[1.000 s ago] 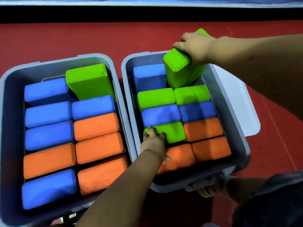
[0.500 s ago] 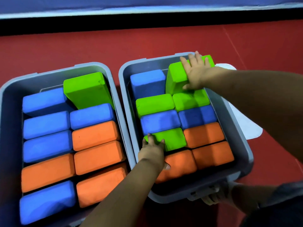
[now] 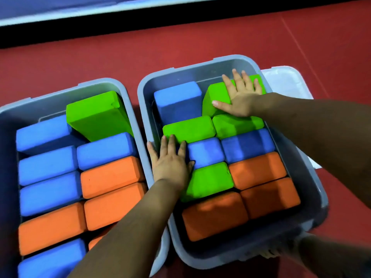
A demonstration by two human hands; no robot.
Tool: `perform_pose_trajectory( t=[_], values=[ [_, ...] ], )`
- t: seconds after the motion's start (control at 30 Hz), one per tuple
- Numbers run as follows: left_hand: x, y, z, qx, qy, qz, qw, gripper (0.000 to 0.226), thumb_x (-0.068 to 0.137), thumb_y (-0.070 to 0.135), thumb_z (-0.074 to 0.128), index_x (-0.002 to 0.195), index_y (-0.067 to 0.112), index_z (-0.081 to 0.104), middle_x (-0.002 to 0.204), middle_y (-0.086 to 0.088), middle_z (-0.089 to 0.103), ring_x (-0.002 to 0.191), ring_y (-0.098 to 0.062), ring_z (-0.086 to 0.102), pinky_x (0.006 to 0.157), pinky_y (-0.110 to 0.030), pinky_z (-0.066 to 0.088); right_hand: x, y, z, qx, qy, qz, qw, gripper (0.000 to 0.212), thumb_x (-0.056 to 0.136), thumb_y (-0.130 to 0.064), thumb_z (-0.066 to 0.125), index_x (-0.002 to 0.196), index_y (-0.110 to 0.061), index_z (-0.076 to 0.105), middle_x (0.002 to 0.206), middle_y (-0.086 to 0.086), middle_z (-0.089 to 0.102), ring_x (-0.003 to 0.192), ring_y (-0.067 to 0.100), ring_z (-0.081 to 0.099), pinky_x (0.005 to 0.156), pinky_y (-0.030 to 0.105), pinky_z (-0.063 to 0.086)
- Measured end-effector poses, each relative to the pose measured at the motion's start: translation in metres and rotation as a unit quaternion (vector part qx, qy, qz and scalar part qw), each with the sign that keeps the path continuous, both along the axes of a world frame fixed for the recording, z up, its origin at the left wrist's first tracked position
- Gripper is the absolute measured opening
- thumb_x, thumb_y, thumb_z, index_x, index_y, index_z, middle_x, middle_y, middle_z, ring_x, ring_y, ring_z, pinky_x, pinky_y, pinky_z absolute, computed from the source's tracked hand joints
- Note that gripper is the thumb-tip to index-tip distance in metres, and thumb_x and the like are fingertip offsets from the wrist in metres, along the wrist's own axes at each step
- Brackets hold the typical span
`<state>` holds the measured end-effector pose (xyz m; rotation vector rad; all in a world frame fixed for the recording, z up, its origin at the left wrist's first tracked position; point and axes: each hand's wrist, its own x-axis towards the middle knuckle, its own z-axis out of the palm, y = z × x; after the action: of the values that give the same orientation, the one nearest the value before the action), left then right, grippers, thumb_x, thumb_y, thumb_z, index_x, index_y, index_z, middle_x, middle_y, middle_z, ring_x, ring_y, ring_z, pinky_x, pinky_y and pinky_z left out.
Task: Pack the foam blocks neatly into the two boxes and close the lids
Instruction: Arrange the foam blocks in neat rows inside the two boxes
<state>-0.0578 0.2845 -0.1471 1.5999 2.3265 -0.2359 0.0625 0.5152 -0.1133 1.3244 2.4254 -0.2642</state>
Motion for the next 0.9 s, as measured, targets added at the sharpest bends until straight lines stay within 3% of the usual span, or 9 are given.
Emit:
perform_pose_trajectory(
  t=[0.07,0.17,0.23,0.43,0.63,0.9],
  values=[
    [-0.007,0.002,-0.01,0.018,0.016,-0.013,1.0,0.063,0.094,0.057,0.033,0.151,0.032,0.02,0.16,-0.007,0.011,0.148,-0.027,0.004,0.108,-0.062,-0.017,0.004,0.005,-0.014,-0.004,0.005,-0.005,1.0,0.091,0.08,-0.079,0.026,0.149,-0.033,-0.011,0.158,0.001,-0.019,0.145,0.023,-0.017,0.115,0.049,-0.007],
    [-0.012,0.0,-0.023,0.077,0.045,-0.021,0.996,0.062,0.087,0.058,0.033,0.138,0.026,0.05,0.146,-0.013,0.044,0.135,-0.03,0.042,0.108,-0.063,0.0,0.002,0.01,-0.026,-0.01,0.011,-0.005,1.0,0.091,0.081,-0.079,0.027,0.149,-0.033,-0.011,0.158,0.001,-0.019,0.146,0.023,-0.016,0.115,0.049,-0.006],
    [-0.011,0.0,-0.028,0.098,0.054,-0.02,0.994,0.064,0.085,0.06,0.032,0.132,0.024,0.056,0.14,-0.014,0.051,0.127,-0.03,0.051,0.107,-0.061,0.005,-0.001,0.015,-0.03,-0.011,0.014,-0.002,1.0,0.091,0.081,-0.079,0.028,0.149,-0.033,-0.01,0.158,0.001,-0.018,0.146,0.023,-0.015,0.115,0.049,-0.006],
    [-0.011,0.0,-0.031,0.118,0.055,-0.01,0.991,0.061,0.088,0.06,0.034,0.128,0.022,0.059,0.137,-0.016,0.053,0.124,-0.03,0.054,0.107,-0.062,0.01,-0.02,0.038,-0.037,-0.021,-0.004,0.009,1.0,0.092,0.079,-0.081,0.025,0.15,-0.032,-0.007,0.159,0.001,-0.013,0.146,0.022,-0.012,0.116,0.048,-0.004],
    [-0.011,-0.001,-0.031,0.15,0.058,0.005,0.987,0.062,0.09,0.061,0.034,0.132,0.021,0.056,0.145,-0.01,0.046,0.134,-0.027,0.043,0.11,-0.061,0.013,-0.021,0.038,-0.039,-0.018,-0.002,0.012,1.0,0.093,0.078,-0.081,0.025,0.15,-0.031,-0.006,0.159,0.002,-0.012,0.147,0.022,-0.011,0.117,0.049,-0.003],
    [-0.009,0.0,-0.034,0.175,0.062,0.01,0.983,0.064,0.09,0.061,0.032,0.133,0.019,0.054,0.145,-0.01,0.046,0.135,-0.027,0.042,0.11,-0.062,0.014,-0.002,0.016,-0.059,-0.047,-0.036,0.006,0.998,0.092,0.079,-0.08,0.023,0.148,-0.032,-0.016,0.156,0.003,-0.025,0.145,0.024,-0.018,0.115,0.049,-0.006]
  ],
)
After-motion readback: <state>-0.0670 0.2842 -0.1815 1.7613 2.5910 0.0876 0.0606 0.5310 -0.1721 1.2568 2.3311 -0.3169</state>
